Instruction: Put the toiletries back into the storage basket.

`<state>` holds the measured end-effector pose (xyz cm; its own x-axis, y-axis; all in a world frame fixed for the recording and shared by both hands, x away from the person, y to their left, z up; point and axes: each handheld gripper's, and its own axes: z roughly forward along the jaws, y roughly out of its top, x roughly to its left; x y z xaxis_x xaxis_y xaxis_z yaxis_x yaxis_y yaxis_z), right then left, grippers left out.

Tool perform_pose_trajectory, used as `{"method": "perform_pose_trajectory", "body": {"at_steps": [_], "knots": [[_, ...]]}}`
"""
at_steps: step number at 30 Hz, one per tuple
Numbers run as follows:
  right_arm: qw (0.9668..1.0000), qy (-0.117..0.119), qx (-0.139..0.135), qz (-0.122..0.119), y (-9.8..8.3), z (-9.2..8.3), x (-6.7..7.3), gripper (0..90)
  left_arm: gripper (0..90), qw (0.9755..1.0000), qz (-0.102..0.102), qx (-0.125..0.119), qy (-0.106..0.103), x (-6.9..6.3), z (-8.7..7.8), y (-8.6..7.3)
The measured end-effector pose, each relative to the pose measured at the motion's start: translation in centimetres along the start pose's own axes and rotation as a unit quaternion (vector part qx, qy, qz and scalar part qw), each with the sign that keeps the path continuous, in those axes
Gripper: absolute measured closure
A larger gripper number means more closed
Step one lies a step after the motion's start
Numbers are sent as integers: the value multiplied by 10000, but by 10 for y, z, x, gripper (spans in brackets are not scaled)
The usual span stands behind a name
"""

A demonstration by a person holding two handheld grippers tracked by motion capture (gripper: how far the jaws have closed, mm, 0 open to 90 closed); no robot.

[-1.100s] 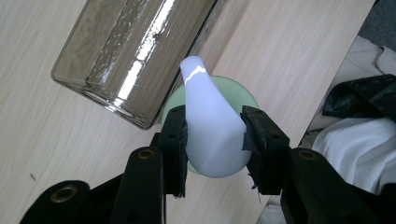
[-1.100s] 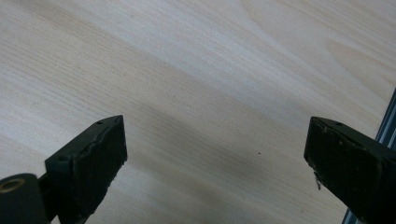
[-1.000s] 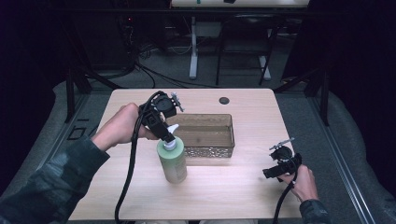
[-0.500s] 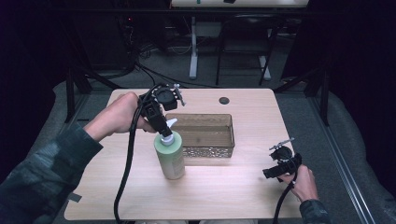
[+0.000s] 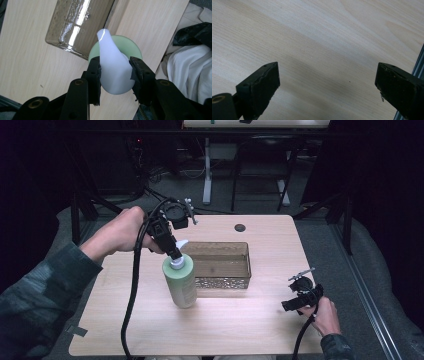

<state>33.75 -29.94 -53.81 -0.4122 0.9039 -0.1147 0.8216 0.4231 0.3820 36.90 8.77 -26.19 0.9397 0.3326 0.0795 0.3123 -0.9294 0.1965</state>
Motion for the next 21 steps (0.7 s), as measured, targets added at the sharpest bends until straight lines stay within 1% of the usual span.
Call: {"method": "perform_pose_trajectory", "body": {"at_steps": [4, 7, 8, 9, 11, 14, 15, 16, 19, 21], "knots": [[10000, 5, 4, 1, 0, 0, 0, 52, 630, 10000, 41, 3, 57, 1, -7, 1], [10000, -2, 2, 0, 0, 0, 0, 52, 630, 9999, 45, 24, 89, 3, -14, 3], [10000, -7, 8, 0, 0, 0, 0, 52, 630, 9999, 17, -7, 107, 3, -16, 3], [10000, -3, 12, -6, 0, 0, 0, 52, 630, 9999, 57, 17, 134, 3, -19, 4], [10000, -3, 11, 1, 0, 0, 0, 52, 630, 9998, 58, 0, 166, 4, -21, 5], [10000, -8, 17, 7, 0, 0, 0, 52, 630, 9998, 39, 47, 208, 7, -25, 6], [10000, -6, 18, 7, 0, 0, 0, 52, 630, 9997, -9, 42, 221, 12, -28, 7], [10000, -6, 18, 7, 0, 0, 0, 52, 630, 9997, -9, 42, 221, 12, -28, 7], [10000, 10, 36, -6, 0, 1, 0, 52, 630, 9997, -125, 49, 225, 21, -33, 8], [10000, 15, 43, -5, 0, 1, 0, 52, 630, 9996, -143, 22, 236, 22, -33, 8]]}}
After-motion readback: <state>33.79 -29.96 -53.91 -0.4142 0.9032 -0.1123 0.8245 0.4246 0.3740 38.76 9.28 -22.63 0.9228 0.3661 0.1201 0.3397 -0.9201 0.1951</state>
